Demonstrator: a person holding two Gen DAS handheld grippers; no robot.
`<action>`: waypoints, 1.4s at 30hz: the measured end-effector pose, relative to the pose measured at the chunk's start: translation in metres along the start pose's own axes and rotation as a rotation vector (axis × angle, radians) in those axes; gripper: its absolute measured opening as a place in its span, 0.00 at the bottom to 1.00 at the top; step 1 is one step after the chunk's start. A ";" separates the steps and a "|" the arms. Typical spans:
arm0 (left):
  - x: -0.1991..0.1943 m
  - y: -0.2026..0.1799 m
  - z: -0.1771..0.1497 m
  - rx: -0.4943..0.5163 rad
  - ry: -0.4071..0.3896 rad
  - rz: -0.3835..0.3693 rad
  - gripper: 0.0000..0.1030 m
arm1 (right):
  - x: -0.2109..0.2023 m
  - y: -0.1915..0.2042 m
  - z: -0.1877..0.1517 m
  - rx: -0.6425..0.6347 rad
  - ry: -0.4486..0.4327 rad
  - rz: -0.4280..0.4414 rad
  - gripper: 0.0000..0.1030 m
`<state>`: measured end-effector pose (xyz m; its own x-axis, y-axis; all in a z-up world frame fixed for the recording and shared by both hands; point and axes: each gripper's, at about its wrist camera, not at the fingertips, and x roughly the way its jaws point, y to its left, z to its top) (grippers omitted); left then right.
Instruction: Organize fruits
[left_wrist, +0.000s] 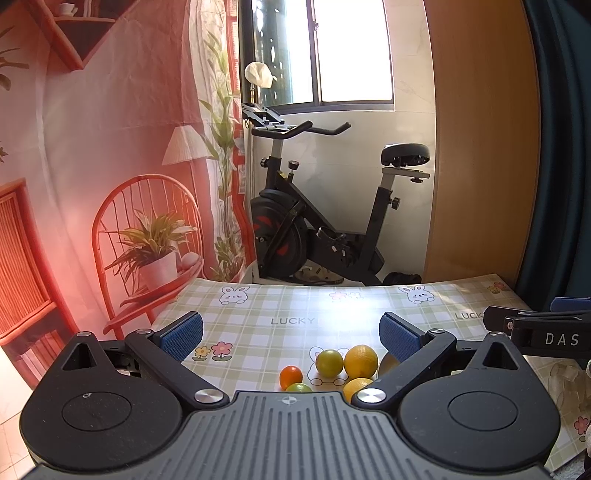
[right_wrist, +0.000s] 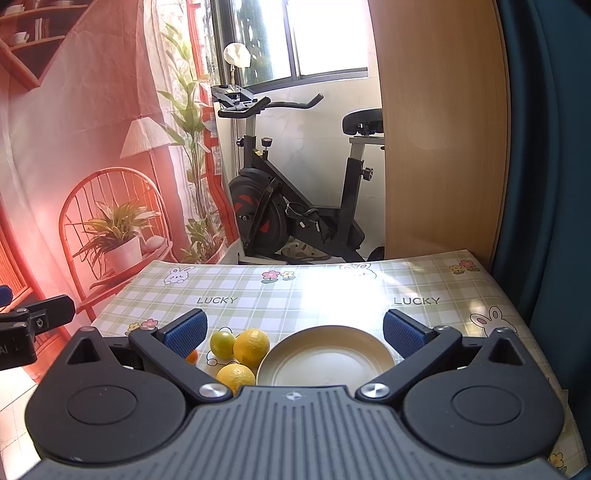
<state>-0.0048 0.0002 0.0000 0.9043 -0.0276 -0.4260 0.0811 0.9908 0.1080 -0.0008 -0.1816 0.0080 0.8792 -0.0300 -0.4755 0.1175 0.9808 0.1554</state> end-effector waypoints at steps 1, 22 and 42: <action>0.000 0.000 0.000 -0.001 0.001 -0.001 1.00 | 0.000 0.000 0.000 -0.001 -0.001 0.000 1.00; 0.000 0.000 -0.003 -0.001 0.007 -0.013 1.00 | -0.001 0.006 -0.005 -0.017 -0.009 -0.030 1.00; 0.004 0.002 -0.003 -0.010 0.023 -0.040 1.00 | 0.001 0.008 -0.008 -0.032 0.000 -0.034 1.00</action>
<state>-0.0021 0.0029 -0.0043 0.8904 -0.0639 -0.4506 0.1126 0.9902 0.0821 -0.0027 -0.1718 0.0019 0.8749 -0.0633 -0.4801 0.1323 0.9849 0.1113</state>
